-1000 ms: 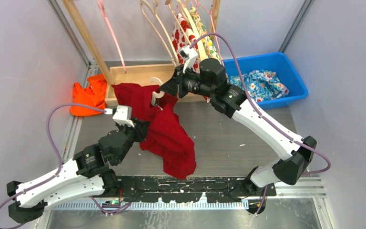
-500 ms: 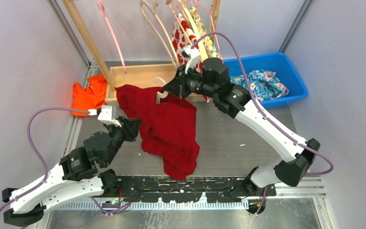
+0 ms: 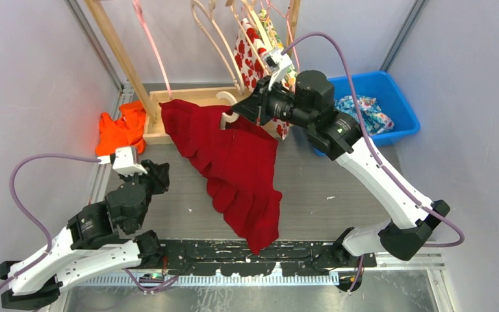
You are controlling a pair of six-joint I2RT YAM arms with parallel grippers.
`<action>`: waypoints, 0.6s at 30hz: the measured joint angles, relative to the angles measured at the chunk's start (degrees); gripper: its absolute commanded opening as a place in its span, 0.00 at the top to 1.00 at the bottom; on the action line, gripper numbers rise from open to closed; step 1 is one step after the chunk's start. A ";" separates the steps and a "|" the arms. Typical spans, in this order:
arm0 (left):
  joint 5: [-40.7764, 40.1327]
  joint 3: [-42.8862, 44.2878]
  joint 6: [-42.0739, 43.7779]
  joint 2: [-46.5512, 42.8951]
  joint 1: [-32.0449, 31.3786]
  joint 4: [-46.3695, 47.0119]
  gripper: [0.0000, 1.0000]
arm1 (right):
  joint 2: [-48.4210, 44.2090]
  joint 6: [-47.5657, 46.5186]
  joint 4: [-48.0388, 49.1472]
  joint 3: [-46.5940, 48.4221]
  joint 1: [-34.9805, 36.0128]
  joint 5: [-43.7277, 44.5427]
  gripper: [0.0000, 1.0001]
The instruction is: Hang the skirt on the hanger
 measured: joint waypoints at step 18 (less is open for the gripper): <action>0.72 8.11 -2.75 6.36 0.04 -8.09 0.59 | -2.56 -0.76 -8.98 7.67 -0.63 1.27 0.99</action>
